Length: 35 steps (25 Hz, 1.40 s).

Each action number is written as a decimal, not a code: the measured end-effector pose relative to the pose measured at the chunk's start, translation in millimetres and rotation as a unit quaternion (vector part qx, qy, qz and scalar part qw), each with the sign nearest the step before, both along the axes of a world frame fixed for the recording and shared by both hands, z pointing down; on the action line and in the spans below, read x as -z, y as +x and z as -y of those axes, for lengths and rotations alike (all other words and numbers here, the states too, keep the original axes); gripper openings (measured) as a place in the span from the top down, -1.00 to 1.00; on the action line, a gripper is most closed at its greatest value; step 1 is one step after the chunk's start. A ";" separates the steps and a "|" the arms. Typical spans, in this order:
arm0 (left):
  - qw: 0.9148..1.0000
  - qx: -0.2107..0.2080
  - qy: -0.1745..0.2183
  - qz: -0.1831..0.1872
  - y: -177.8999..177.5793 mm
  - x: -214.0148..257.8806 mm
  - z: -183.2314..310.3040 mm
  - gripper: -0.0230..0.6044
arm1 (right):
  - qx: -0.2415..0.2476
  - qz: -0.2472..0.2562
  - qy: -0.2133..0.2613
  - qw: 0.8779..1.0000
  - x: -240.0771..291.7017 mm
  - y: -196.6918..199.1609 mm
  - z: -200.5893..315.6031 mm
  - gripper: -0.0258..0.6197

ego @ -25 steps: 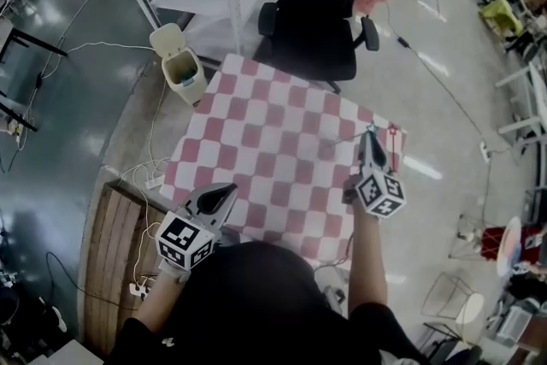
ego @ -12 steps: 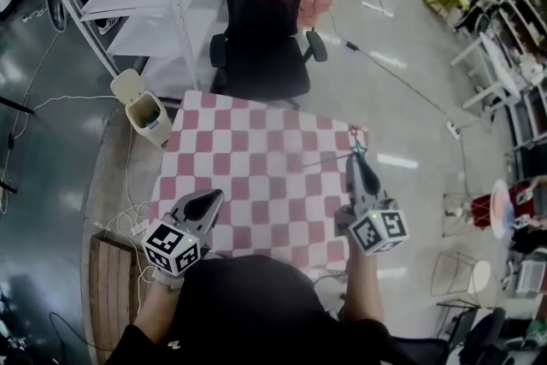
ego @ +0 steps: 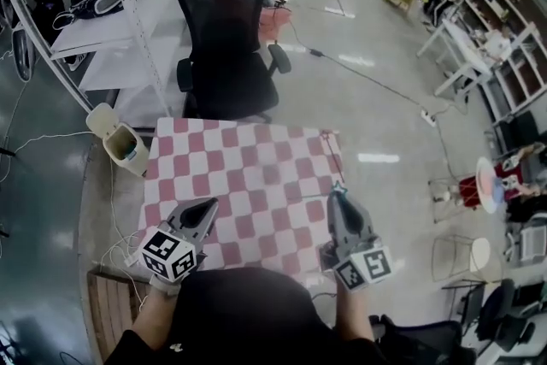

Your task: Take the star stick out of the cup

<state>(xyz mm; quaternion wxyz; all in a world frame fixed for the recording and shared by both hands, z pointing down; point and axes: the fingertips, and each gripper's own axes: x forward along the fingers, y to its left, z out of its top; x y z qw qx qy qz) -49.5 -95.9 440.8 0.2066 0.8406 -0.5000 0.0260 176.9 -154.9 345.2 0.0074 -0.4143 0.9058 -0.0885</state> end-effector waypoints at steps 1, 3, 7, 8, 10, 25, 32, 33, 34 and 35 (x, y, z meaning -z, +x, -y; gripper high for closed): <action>1.000 -0.006 0.000 0.000 3.7 -0.4 1.2 0.80 | -0.003 0.000 -0.002 1.000 -2.4 2.4 -3.2 0.83; 1.000 -0.016 -0.002 0.000 9.2 -1.2 3.6 0.80 | -0.010 0.004 -0.007 1.000 -6.8 6.3 -7.8 0.83; 1.000 -0.031 -0.003 0.000 15.7 -1.5 7.4 0.80 | -0.022 0.014 -0.016 1.000 -12.9 11.8 -13.3 0.83; 0.999 -0.033 -0.003 0.000 16.9 -1.9 8.3 0.80 | -0.024 0.014 -0.017 0.999 -14.1 12.5 -14.3 0.83; 0.999 -0.038 -0.004 0.000 18.5 -3.0 9.4 0.80 | -0.027 0.013 -0.018 0.999 -16.1 13.0 -15.8 0.83; 0.999 -0.038 -0.006 -0.004 11.6 -5.4 2.0 0.80 | -0.014 -0.012 -0.018 1.000 -19.4 -3.5 -19.2 0.83; 0.999 -0.039 -0.008 -0.007 10.4 -9.1 0.0 0.80 | -0.015 -0.008 -0.018 1.000 -21.4 -6.1 -18.2 0.83; 0.999 -0.039 -0.008 -0.007 10.6 -9.3 0.2 0.80 | -0.017 -0.009 -0.020 1.000 -22.7 -5.0 -17.9 0.83; 0.999 -0.039 -0.008 -0.007 10.9 -9.3 0.0 0.80 | -0.019 -0.012 -0.022 1.000 -24.3 -3.4 -18.1 0.83; 0.999 -0.039 -0.009 -0.008 11.3 -9.3 -0.3 0.80 | -0.022 -0.016 -0.024 0.999 -26.6 -1.3 -18.6 0.83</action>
